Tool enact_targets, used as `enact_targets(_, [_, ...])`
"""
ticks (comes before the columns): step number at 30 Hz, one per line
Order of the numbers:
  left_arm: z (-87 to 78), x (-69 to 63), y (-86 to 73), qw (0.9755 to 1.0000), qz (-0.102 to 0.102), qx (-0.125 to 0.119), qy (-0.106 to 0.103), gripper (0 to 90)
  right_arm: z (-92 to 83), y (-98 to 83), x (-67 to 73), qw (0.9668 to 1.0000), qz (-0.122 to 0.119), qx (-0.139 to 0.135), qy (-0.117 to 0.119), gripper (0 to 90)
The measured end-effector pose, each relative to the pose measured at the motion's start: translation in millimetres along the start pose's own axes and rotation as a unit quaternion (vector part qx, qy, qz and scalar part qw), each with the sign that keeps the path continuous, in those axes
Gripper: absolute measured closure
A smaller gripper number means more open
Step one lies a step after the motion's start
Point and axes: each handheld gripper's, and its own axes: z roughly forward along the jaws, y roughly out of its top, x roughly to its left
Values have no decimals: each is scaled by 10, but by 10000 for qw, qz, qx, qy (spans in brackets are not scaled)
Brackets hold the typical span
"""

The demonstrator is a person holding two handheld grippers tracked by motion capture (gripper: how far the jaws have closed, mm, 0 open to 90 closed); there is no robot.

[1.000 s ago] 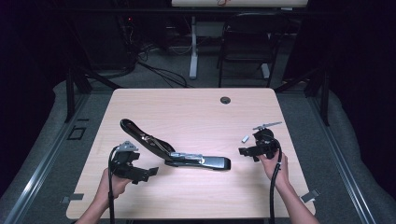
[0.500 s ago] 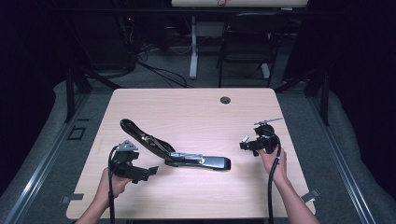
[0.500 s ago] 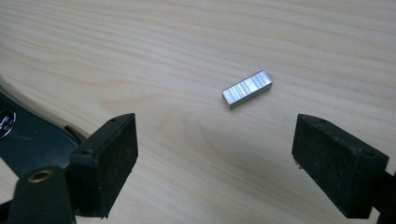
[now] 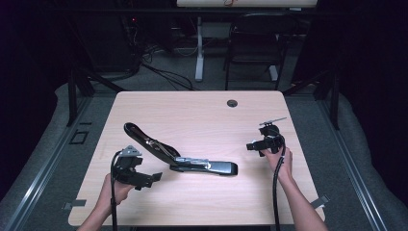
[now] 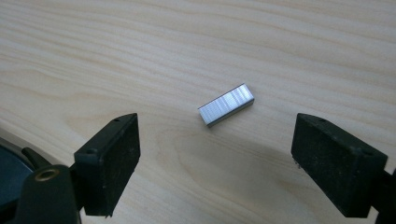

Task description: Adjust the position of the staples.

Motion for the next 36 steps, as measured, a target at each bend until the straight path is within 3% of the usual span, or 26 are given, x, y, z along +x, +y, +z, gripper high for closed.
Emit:
enact_targets(10, [-21, -6, -36, 10000, -10, 8, 38, 0, 40, 72, -63, 9998, 115, -48, -123, 189])
enact_targets(14, [-31, 3, -47, 10000, -57, 14, 36, 0, 93, 107, -73, 9996, 199, -13, -194, 243])
enact_targets(18, [-34, 7, -61, 10000, -62, 26, 53, 0, 115, 132, -63, 9996, 141, 36, -250, 272])
enact_targets(25, [-50, 5, -90, 9999, -59, 93, 57, 0, 110, 178, -28, 9991, 88, -10, -405, 399])
enact_targets(36, [-82, 13, -130, 9998, -102, 113, 98, 0, 219, 216, 27, 9989, -94, 228, -389, 354])
